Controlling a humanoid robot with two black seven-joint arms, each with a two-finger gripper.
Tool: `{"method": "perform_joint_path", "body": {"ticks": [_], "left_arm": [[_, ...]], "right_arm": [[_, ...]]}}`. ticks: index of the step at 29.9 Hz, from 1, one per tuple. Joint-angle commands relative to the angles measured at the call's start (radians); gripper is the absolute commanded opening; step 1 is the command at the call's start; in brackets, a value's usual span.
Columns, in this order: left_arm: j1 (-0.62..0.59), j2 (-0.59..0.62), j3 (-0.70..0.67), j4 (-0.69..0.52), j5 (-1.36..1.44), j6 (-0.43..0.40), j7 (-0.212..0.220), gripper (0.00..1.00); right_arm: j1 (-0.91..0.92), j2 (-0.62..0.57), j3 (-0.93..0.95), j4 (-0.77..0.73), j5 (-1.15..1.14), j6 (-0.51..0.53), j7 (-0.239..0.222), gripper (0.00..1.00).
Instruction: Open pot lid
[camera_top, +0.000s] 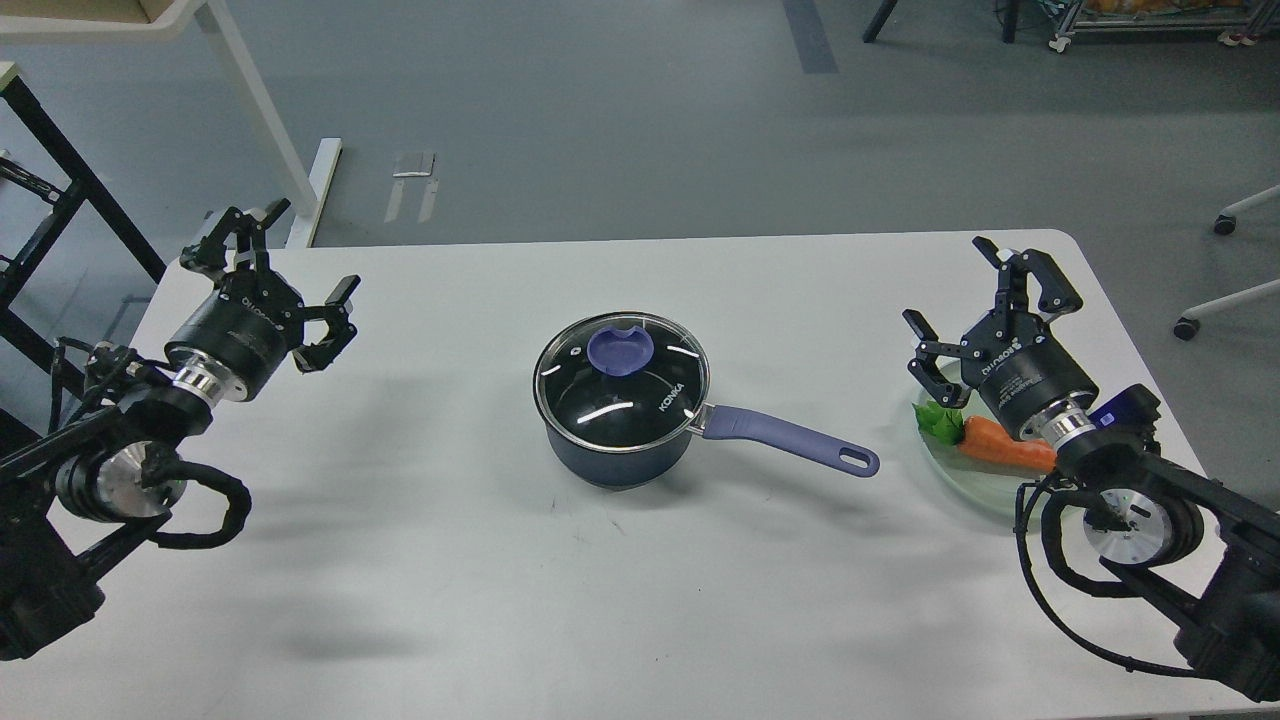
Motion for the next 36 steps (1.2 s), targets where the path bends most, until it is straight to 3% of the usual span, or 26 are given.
{"method": "perform_joint_path", "body": {"ticks": [1, 9, 17, 24, 30, 36], "left_arm": [[-0.001, -0.002, -0.012, 0.000, 0.000, 0.004, -0.008, 0.99], [-0.012, 0.024, -0.003, 0.008, 0.000, 0.031, -0.005, 0.99], [-0.067, 0.089, 0.006, 0.025, 0.003, 0.033, -0.002, 0.99], [-0.113, 0.110, 0.005, 0.025, 0.106, 0.021, -0.012, 0.99], [-0.114, 0.132, -0.004, 0.011, 0.106, 0.015, -0.027, 0.99], [-0.127, 0.129, -0.003, 0.008, 0.106, 0.010, -0.035, 0.99]], "right_arm": [[0.000, 0.000, 0.000, -0.001, 0.000, -0.001, 0.000, 0.99], [0.026, -0.046, -0.006, 0.022, -0.023, -0.003, 0.000, 0.99], [0.297, -0.306, -0.084, 0.146, -0.334, -0.004, 0.000, 0.99], [0.555, -0.354, -0.325, 0.266, -0.499, -0.026, 0.000, 0.99], [0.667, -0.368, -0.471, 0.367, -1.015, -0.147, 0.000, 0.99], [0.920, -0.327, -0.750, 0.389, -1.390, -0.153, 0.000, 0.99]]}}
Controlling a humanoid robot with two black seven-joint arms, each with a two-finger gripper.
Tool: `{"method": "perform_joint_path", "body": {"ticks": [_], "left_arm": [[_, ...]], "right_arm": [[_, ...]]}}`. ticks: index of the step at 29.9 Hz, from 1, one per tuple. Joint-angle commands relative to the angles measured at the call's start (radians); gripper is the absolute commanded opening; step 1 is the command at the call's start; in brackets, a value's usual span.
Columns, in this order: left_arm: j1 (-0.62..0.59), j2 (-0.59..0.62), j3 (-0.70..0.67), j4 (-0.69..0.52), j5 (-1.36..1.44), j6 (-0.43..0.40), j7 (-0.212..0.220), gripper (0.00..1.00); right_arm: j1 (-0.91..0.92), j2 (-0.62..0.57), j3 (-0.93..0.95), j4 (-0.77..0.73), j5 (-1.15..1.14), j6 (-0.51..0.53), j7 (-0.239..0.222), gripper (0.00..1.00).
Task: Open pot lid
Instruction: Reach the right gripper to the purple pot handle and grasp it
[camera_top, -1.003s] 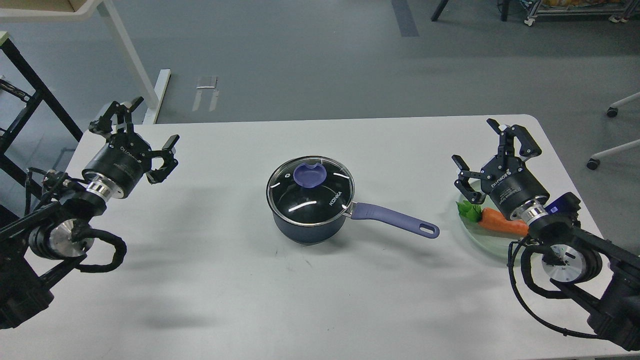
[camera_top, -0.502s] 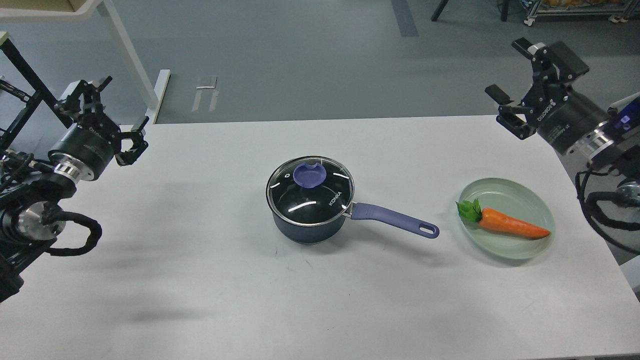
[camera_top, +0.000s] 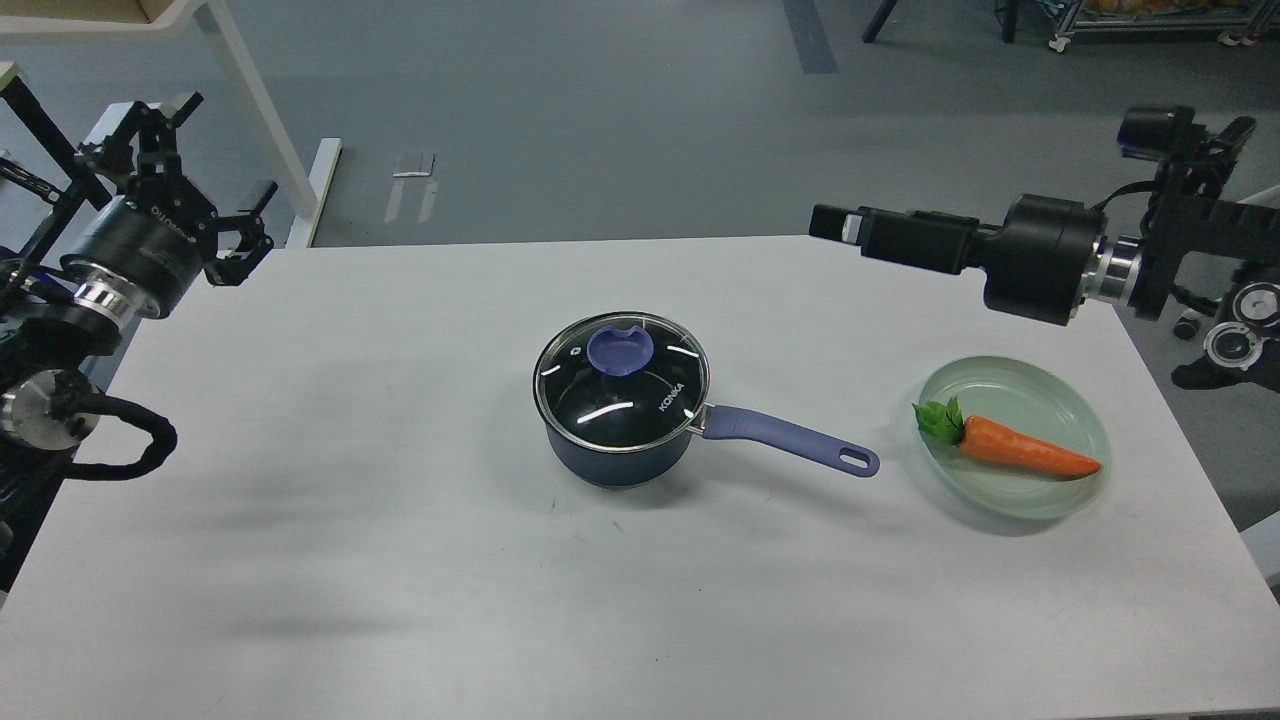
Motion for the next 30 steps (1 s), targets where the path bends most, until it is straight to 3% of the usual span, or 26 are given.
{"method": "perform_joint_path", "body": {"ticks": [1, 10, 17, 21, 24, 30], "left_arm": [[-0.005, -0.004, 0.001, -0.005, 0.000, 0.000, -0.003, 0.99], [-0.006, -0.004, 0.001, -0.034, 0.000, 0.006, -0.003, 0.99], [-0.006, -0.003, -0.006, -0.060, 0.000, 0.012, -0.004, 0.99], [-0.006, 0.000, -0.006, -0.062, -0.002, 0.012, -0.004, 0.99], [-0.006, -0.001, -0.007, -0.062, -0.002, 0.012, -0.003, 0.99], [-0.006, -0.004, -0.007, -0.064, -0.002, 0.011, -0.004, 0.99]], "right_arm": [[0.156, 0.058, -0.178, 0.003, -0.168, -0.003, 0.000, 0.99], [0.234, 0.255, -0.438, -0.080, -0.316, -0.006, 0.000, 0.99], [0.217, 0.372, -0.536, -0.190, -0.326, -0.099, 0.000, 0.93], [0.201, 0.402, -0.564, -0.223, -0.325, -0.102, 0.000, 0.85], [0.179, 0.412, -0.574, -0.229, -0.323, -0.107, 0.000, 0.68], [0.158, 0.419, -0.577, -0.252, -0.320, -0.115, 0.000, 0.61]]}}
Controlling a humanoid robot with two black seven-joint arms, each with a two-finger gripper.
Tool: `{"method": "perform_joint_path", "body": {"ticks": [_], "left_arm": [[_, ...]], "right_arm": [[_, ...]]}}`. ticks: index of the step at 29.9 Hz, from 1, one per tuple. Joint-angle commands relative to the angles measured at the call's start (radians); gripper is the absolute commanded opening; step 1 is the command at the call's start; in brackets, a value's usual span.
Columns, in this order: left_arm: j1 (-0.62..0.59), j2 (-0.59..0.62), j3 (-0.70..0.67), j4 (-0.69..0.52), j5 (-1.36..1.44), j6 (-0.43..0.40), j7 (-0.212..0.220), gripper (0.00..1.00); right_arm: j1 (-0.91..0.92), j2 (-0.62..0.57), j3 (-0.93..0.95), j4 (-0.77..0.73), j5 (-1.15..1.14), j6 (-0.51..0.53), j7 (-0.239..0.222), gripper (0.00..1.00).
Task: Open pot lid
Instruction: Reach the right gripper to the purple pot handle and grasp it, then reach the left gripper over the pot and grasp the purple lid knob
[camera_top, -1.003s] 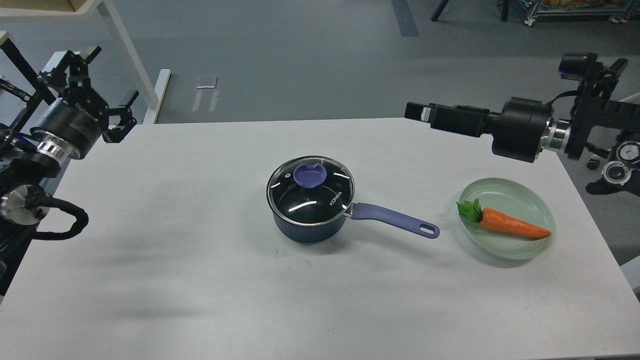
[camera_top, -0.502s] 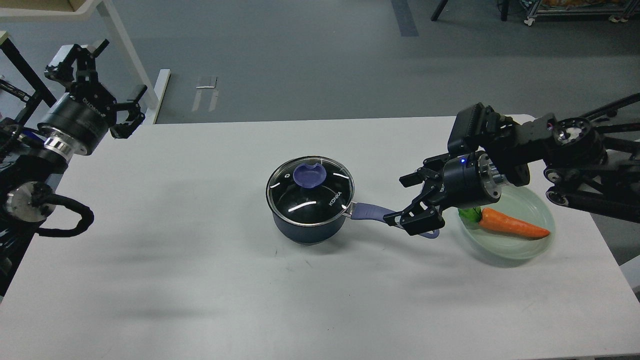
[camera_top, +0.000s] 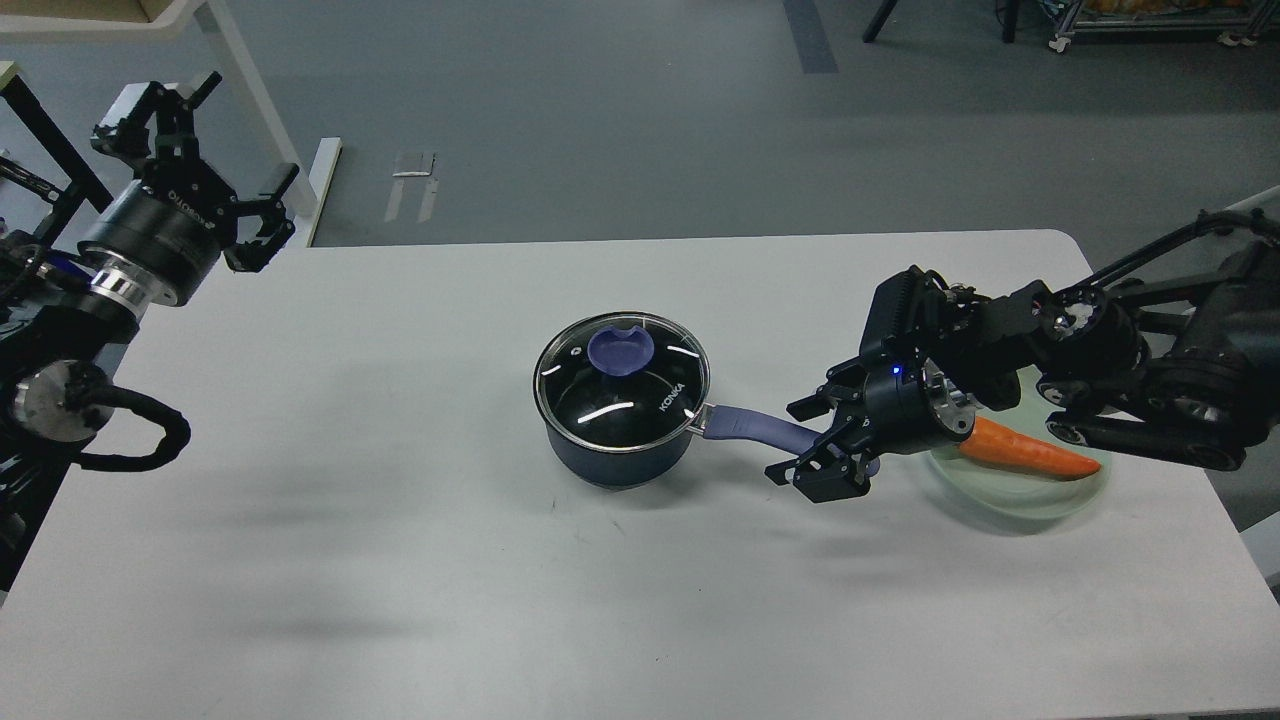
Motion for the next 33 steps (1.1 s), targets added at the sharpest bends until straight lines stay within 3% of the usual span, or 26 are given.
{"method": "perform_joint_path", "body": {"ticks": [1, 3, 10, 18, 24, 29, 33], "left_arm": [[0.000, -0.001, 0.001, -0.003, 0.000, -0.001, 0.000, 0.99], [0.000, -0.001, 0.000, -0.012, 0.000, 0.000, 0.000, 0.99], [0.000, -0.001, 0.000, -0.015, 0.000, 0.000, 0.001, 0.99], [-0.039, 0.002, 0.012, -0.015, 0.062, 0.003, 0.000, 0.99], [-0.194, -0.016, 0.015, -0.020, 0.640, -0.009, -0.039, 0.99], [-0.297, -0.110, 0.027, -0.077, 1.232, 0.002, -0.039, 0.99], [-0.328, -0.182, 0.133, -0.132, 1.587, 0.052, -0.039, 0.99]], "right_arm": [[-0.004, 0.002, 0.000, -0.007, 0.001, -0.012, 0.000, 0.57], [-0.006, 0.002, 0.000, -0.007, 0.001, -0.023, 0.000, 0.48], [-0.020, 0.005, -0.002, -0.007, 0.002, -0.030, 0.000, 0.31], [-0.027, -0.001, -0.002, -0.017, 0.004, -0.032, 0.000, 0.27], [-0.027, 0.000, -0.002, -0.016, 0.005, -0.034, 0.000, 0.28], [-0.027, 0.003, -0.002, -0.016, 0.007, -0.034, 0.000, 0.28], [-0.026, 0.003, -0.002, -0.016, 0.007, -0.034, 0.000, 0.28]]}}
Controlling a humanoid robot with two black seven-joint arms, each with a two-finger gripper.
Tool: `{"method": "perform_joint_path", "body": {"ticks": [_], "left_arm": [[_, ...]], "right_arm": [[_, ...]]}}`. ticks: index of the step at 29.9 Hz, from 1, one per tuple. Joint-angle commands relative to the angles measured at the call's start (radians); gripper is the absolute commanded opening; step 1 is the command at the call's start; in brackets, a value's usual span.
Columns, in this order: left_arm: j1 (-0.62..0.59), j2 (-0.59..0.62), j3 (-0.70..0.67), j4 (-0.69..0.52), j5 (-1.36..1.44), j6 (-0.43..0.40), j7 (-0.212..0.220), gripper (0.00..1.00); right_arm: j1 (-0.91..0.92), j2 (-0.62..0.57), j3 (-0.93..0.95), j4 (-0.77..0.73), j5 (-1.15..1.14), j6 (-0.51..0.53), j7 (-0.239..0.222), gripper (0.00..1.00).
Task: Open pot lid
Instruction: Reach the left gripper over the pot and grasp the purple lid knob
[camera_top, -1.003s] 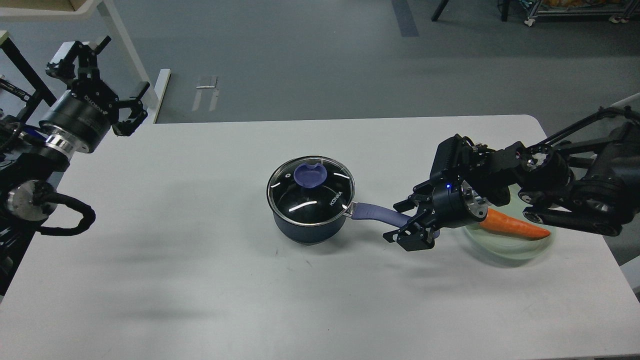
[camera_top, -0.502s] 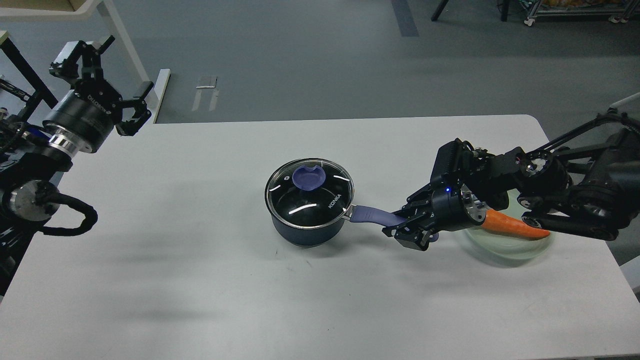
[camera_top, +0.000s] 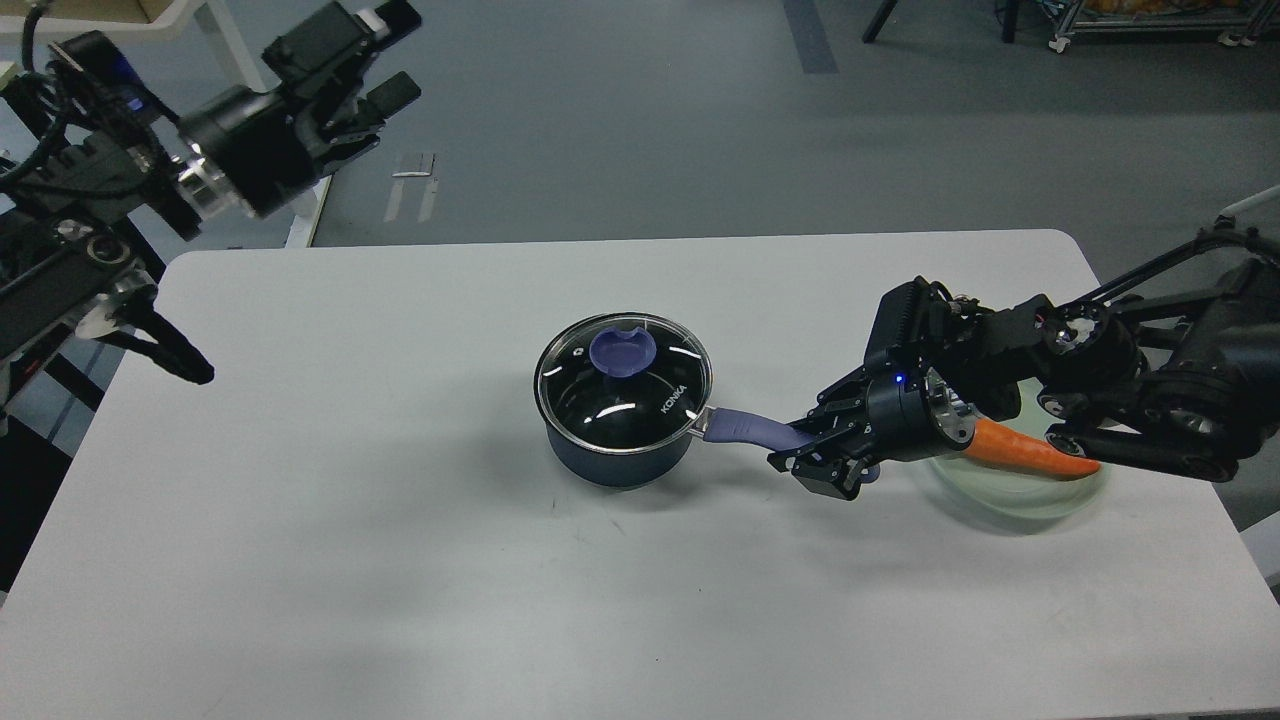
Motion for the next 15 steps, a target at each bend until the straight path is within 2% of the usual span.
{"method": "perform_joint_path", "body": {"ticks": [1, 5, 6, 9, 15], "left_arm": [[-0.025, -0.062, 0.118, -0.040, 0.358, 0.080, 0.000, 0.99], [-0.054, -0.104, 0.310, -0.024, 0.564, 0.296, 0.000, 0.99], [-0.063, -0.118, 0.350, -0.012, 0.578, 0.324, 0.000, 0.99], [-0.071, -0.157, 0.423, 0.037, 0.589, 0.353, 0.000, 0.99], [-0.065, -0.223, 0.433, 0.147, 0.592, 0.355, 0.000, 0.99]], "right_arm": [[0.002, 0.000, 0.000, 0.000, 0.000, -0.001, 0.000, 0.28], [0.002, -0.001, 0.000, 0.000, 0.000, -0.001, 0.000, 0.28], [0.002, -0.001, 0.002, 0.000, 0.000, -0.001, 0.000, 0.28], [0.002, -0.005, 0.000, 0.000, 0.000, -0.001, 0.000, 0.28], [0.002, -0.001, 0.000, 0.002, 0.000, -0.001, 0.000, 0.28]]}}
